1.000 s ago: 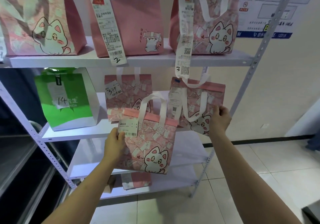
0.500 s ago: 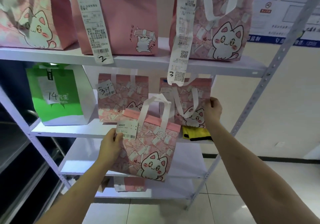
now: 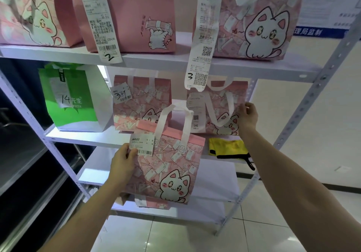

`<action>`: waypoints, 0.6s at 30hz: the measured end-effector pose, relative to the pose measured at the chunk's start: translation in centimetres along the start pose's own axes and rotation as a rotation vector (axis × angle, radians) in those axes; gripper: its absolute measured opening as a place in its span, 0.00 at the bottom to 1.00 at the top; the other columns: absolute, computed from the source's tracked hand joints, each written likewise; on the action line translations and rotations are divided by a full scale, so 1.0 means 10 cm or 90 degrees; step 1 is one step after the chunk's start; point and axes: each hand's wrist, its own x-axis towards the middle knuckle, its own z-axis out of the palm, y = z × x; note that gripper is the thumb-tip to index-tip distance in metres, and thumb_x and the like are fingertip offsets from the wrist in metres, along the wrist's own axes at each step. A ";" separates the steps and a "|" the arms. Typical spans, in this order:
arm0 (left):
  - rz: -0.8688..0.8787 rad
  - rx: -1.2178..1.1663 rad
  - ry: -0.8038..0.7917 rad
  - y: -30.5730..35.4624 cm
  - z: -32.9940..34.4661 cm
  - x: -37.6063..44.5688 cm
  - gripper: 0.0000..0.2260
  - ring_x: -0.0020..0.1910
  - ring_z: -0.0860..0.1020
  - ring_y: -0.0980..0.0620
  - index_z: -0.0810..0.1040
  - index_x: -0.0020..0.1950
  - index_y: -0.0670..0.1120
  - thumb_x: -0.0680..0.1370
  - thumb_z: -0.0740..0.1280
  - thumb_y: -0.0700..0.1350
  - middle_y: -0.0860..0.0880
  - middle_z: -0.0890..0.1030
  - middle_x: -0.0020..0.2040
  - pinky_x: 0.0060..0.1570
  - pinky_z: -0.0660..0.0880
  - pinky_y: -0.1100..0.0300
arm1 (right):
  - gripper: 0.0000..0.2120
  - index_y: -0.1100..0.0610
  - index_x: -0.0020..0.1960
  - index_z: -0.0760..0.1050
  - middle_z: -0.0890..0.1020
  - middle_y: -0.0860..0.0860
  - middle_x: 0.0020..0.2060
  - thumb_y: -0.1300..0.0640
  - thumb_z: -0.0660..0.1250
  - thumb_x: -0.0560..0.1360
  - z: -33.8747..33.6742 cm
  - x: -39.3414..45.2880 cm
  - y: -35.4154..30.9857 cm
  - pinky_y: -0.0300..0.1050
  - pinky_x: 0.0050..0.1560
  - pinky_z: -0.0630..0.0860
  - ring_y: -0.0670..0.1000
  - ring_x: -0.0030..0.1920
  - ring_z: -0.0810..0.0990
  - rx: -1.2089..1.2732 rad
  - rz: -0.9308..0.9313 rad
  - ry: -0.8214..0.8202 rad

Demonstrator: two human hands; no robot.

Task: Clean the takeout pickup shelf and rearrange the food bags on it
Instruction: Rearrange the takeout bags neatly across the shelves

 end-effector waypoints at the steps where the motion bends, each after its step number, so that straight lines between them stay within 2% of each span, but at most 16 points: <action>1: 0.002 0.002 0.003 0.01 0.00 -0.01 0.05 0.49 0.82 0.48 0.77 0.52 0.48 0.84 0.62 0.45 0.52 0.84 0.49 0.50 0.81 0.43 | 0.07 0.54 0.56 0.75 0.81 0.50 0.46 0.52 0.62 0.85 -0.01 0.00 0.02 0.45 0.40 0.78 0.53 0.44 0.79 0.001 0.006 0.001; 3: 0.003 0.006 0.005 0.01 0.00 -0.02 0.05 0.49 0.82 0.48 0.77 0.52 0.49 0.85 0.62 0.45 0.52 0.84 0.49 0.50 0.81 0.43 | 0.07 0.54 0.57 0.74 0.82 0.51 0.49 0.51 0.61 0.85 -0.01 0.02 0.07 0.47 0.40 0.79 0.54 0.46 0.80 0.002 0.021 -0.001; 6: 0.002 0.007 0.001 -0.02 -0.01 -0.02 0.06 0.49 0.83 0.49 0.77 0.51 0.51 0.85 0.62 0.46 0.53 0.85 0.50 0.50 0.81 0.42 | 0.06 0.51 0.55 0.73 0.82 0.50 0.48 0.49 0.62 0.84 -0.01 0.02 0.22 0.54 0.45 0.81 0.57 0.48 0.82 -0.004 0.036 -0.021; 13: -0.021 -0.004 0.004 -0.02 -0.02 -0.01 0.06 0.48 0.83 0.46 0.77 0.50 0.51 0.84 0.62 0.48 0.52 0.85 0.48 0.49 0.81 0.37 | 0.09 0.52 0.59 0.74 0.83 0.51 0.51 0.47 0.62 0.84 -0.04 -0.04 0.27 0.53 0.48 0.83 0.55 0.50 0.83 0.002 0.066 -0.029; 18: -0.022 -0.024 -0.004 -0.04 -0.01 0.03 0.06 0.48 0.84 0.46 0.77 0.50 0.52 0.84 0.62 0.48 0.53 0.85 0.48 0.48 0.82 0.38 | 0.07 0.50 0.61 0.73 0.83 0.48 0.53 0.51 0.64 0.84 -0.10 -0.11 0.19 0.52 0.48 0.83 0.51 0.50 0.84 0.024 0.060 -0.025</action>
